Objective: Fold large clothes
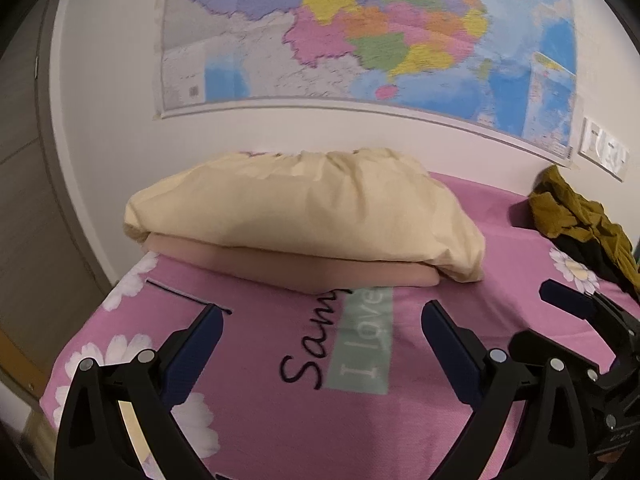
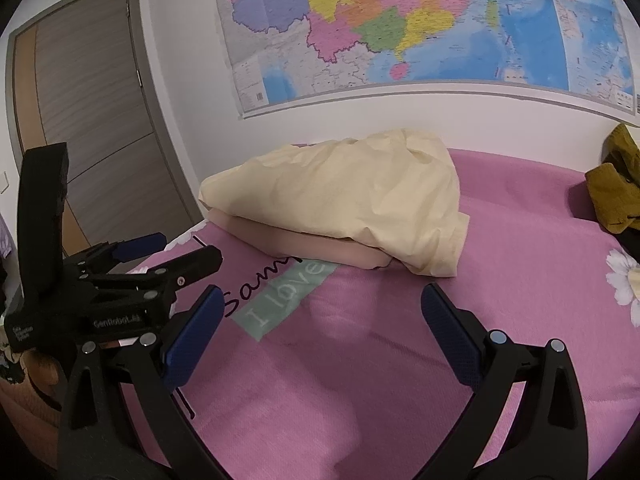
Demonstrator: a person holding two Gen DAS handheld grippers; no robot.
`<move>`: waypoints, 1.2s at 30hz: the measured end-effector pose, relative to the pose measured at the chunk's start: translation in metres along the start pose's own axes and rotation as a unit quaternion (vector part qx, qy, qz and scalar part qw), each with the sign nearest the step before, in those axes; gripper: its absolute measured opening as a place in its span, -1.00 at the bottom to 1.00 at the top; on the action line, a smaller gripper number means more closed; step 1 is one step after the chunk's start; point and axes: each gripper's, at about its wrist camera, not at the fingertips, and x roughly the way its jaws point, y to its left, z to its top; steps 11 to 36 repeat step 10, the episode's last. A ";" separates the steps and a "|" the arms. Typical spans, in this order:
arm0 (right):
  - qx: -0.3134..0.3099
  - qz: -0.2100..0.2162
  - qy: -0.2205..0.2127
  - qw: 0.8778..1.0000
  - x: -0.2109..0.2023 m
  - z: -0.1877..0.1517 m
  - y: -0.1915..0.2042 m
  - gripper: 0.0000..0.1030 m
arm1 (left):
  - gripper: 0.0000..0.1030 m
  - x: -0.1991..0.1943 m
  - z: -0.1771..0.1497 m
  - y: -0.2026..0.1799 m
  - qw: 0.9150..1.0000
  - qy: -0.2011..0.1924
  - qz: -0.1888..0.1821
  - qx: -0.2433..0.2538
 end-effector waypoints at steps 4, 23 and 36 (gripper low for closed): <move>0.005 -0.008 -0.003 1.000 -0.009 -0.003 -0.007 0.89 | 0.86 0.005 -0.002 -0.008 0.999 0.021 -0.025 -0.014; 0.037 -0.049 -0.021 0.998 -0.040 -0.016 -0.037 0.89 | 0.86 0.012 -0.003 -0.035 0.996 0.038 -0.076 -0.002; 0.037 -0.049 -0.021 0.998 -0.040 -0.016 -0.037 0.89 | 0.86 0.012 -0.003 -0.035 0.996 0.038 -0.076 -0.002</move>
